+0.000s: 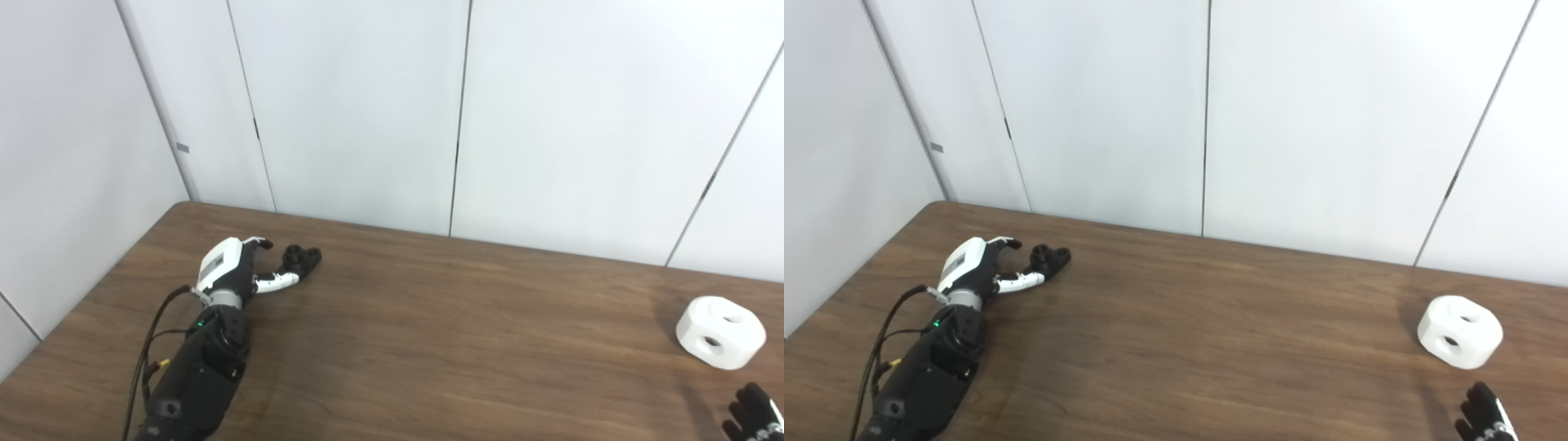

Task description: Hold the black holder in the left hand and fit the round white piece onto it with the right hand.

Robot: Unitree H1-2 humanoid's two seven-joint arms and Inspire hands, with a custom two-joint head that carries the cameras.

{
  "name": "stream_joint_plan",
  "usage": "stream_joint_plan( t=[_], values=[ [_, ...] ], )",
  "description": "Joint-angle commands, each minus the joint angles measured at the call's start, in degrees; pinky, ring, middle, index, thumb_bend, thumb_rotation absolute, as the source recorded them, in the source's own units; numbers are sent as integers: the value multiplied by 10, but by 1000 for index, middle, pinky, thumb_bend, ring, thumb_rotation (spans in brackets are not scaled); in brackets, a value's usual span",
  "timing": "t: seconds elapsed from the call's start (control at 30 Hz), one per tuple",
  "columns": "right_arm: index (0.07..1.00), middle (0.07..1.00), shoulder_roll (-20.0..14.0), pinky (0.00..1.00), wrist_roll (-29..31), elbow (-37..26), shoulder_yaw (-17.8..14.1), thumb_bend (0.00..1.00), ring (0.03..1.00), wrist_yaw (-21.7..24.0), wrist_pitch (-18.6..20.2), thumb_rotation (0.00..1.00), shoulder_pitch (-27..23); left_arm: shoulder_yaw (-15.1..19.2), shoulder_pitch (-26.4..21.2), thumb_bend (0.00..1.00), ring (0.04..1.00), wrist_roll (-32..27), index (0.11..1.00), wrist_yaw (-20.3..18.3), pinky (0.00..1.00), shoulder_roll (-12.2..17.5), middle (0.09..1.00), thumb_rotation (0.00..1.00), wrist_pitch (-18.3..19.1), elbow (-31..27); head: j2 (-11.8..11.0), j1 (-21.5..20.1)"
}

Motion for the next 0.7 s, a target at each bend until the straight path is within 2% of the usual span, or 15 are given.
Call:
stream_joint_plan(
  t=[0.0, 0.3, 0.67],
  values=[
    [968, 994, 14, 1000, 3, 25, 6, 718, 1000, 2, -1, 1000, 30, -8, -20, 817, 957, 3, 807, -2, 864, 10, 910, 412, -2, 2, 1, 1],
    [965, 993, 12, 1000, 6, 25, 6, 704, 1000, 5, -2, 1000, 30, -38, -18, 811, 920, 19, 779, 5, 913, 22, 878, 394, -16, 14, 4, 0],
    [967, 996, 15, 1000, 5, 22, 7, 702, 1000, 5, -4, 1000, 31, -65, -20, 802, 935, 40, 755, 11, 946, 25, 887, 418, -20, 30, 5, -3]
  ],
)
